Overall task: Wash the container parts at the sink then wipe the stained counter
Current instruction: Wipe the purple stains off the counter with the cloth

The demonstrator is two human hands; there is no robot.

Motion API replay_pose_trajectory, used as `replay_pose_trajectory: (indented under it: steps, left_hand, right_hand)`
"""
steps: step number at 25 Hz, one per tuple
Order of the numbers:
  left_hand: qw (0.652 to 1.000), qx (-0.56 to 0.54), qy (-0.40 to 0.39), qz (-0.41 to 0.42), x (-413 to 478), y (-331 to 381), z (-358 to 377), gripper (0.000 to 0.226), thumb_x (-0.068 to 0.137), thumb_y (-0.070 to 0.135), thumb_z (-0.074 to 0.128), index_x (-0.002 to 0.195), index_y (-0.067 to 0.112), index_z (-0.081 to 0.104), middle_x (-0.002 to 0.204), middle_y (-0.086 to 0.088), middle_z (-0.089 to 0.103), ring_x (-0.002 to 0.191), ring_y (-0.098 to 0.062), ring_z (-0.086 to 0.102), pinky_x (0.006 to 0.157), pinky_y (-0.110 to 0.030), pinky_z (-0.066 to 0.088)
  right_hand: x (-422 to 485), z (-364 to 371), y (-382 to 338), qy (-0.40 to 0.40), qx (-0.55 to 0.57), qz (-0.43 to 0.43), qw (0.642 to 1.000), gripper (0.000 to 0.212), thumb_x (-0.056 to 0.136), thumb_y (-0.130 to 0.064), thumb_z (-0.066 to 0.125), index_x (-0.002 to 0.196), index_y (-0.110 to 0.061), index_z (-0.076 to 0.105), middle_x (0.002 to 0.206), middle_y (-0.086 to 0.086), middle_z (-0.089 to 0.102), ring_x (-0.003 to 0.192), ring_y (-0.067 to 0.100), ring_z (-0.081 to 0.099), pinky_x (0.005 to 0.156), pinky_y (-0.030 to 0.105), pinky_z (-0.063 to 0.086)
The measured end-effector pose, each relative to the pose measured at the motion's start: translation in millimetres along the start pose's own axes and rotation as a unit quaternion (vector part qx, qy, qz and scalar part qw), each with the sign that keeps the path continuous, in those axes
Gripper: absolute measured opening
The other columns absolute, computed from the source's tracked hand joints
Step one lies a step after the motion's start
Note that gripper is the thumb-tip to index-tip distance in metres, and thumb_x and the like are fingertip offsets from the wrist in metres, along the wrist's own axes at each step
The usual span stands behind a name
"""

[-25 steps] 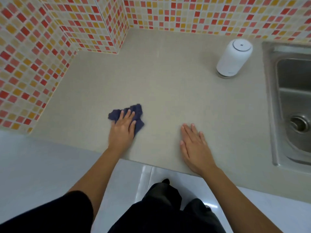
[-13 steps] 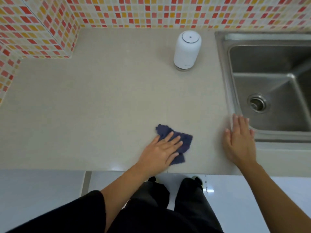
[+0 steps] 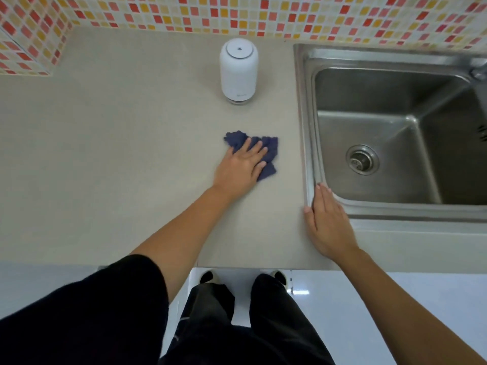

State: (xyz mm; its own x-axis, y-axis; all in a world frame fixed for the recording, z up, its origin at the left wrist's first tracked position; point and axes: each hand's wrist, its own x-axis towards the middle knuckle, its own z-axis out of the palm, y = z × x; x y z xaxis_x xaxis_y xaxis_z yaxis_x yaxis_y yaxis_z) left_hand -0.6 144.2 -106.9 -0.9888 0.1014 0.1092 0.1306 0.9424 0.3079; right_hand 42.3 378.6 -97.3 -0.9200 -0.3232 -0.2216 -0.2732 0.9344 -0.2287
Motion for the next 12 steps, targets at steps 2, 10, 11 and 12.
replay_pose_trajectory:
  steps: [2, 10, 11, 12]
  left_hand:
    - [0.993, 0.002, -0.010, 0.118, -42.8, 20.8, 3.6, 0.046, 0.096, 0.033, 0.032, 0.121, 0.009, 0.062, 0.129, -0.009, 0.060, 0.123, -0.030, 0.053, 0.096, -0.041, 0.042]
    - [0.999, -0.006, 0.026, -0.018, -86.0, -11.6, -8.9, 0.048, 0.099, 0.038, 0.028, 0.127, 0.011, 0.056, 0.135, -0.007, 0.055, 0.130, -0.022, 0.044, 0.100, -0.043, 0.037]
    - [0.996, -0.008, 0.036, -0.078, -64.2, -4.2, -4.3, 0.047, 0.098, 0.037, 0.030, 0.128, 0.011, 0.056, 0.136, -0.008, 0.053, 0.132, -0.024, 0.042, 0.100, -0.047, 0.038]
    - [0.991, -0.007, 0.043, -0.126, -45.4, 7.2, 1.0, 0.047, 0.097, 0.035, 0.031, 0.130, 0.011, 0.054, 0.138, -0.008, 0.051, 0.134, -0.025, 0.040, 0.101, -0.048, 0.036]
  right_hand:
    - [-2.8, -6.8, 21.9, -0.021, -0.026, -0.050, 0.998, 0.066, 0.092, -0.043, 0.009, 0.147, -0.007, 0.014, 0.156, 0.009, 0.013, 0.144, 0.020, 0.012, 0.115, 0.035, 0.014]
    - [-26.0, -12.1, 65.5, -0.009, -0.079, -0.103, 0.991, 0.057, 0.094, -0.039, 0.015, 0.145, -0.015, 0.027, 0.154, 0.004, 0.023, 0.143, 0.020, 0.018, 0.112, 0.036, 0.009]
    - [-25.9, -11.5, 64.9, 0.000, -0.078, -0.104, 0.992, 0.057, 0.094, -0.038, 0.015, 0.143, -0.015, 0.030, 0.153, 0.004, 0.025, 0.142, 0.020, 0.019, 0.112, 0.036, 0.008]
    - [-25.8, -10.5, 64.5, 0.008, -0.078, -0.106, 0.991, 0.057, 0.094, -0.037, 0.015, 0.143, -0.015, 0.032, 0.153, 0.005, 0.026, 0.142, 0.021, 0.020, 0.112, 0.036, 0.009]
